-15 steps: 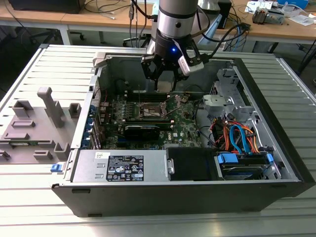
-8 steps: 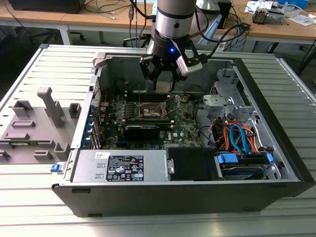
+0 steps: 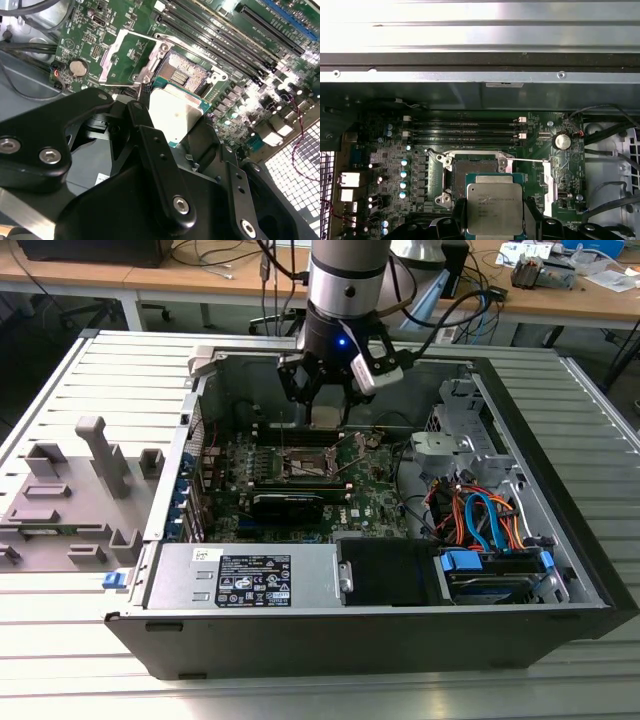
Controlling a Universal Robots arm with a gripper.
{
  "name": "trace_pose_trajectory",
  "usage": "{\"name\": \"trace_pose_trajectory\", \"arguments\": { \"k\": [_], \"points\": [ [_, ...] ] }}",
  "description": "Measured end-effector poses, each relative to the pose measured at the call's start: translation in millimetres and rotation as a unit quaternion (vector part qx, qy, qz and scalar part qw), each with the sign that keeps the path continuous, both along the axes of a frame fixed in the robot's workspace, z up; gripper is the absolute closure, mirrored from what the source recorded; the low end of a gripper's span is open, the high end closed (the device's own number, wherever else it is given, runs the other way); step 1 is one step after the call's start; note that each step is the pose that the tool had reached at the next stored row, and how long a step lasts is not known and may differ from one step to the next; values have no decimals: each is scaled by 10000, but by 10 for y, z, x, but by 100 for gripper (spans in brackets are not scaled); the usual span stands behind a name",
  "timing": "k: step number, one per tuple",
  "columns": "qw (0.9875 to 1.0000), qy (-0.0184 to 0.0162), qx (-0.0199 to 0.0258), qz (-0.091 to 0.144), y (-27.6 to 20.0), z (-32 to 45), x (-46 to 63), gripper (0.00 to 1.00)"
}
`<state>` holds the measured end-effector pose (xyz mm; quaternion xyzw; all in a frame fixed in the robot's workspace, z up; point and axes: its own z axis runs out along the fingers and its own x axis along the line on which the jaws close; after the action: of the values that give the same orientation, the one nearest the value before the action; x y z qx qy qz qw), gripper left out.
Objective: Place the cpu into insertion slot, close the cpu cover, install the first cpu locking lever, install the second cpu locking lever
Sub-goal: 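Place the cpu into insertion slot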
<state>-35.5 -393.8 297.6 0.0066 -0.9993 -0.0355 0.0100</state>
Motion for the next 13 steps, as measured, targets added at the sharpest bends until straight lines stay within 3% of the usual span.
{"name": "trace_pose_trajectory", "arguments": {
  "k": [5,9,10,13],
  "points": [
    [9999,-1,-149,0,0,-8,-15,45],
    [9997,0,-229,1,7,-19,-28,45],
    [9996,0,-271,0,19,-27,-33,45],
    [9996,-1,-299,0,38,-54,-48,45]
  ]
}}
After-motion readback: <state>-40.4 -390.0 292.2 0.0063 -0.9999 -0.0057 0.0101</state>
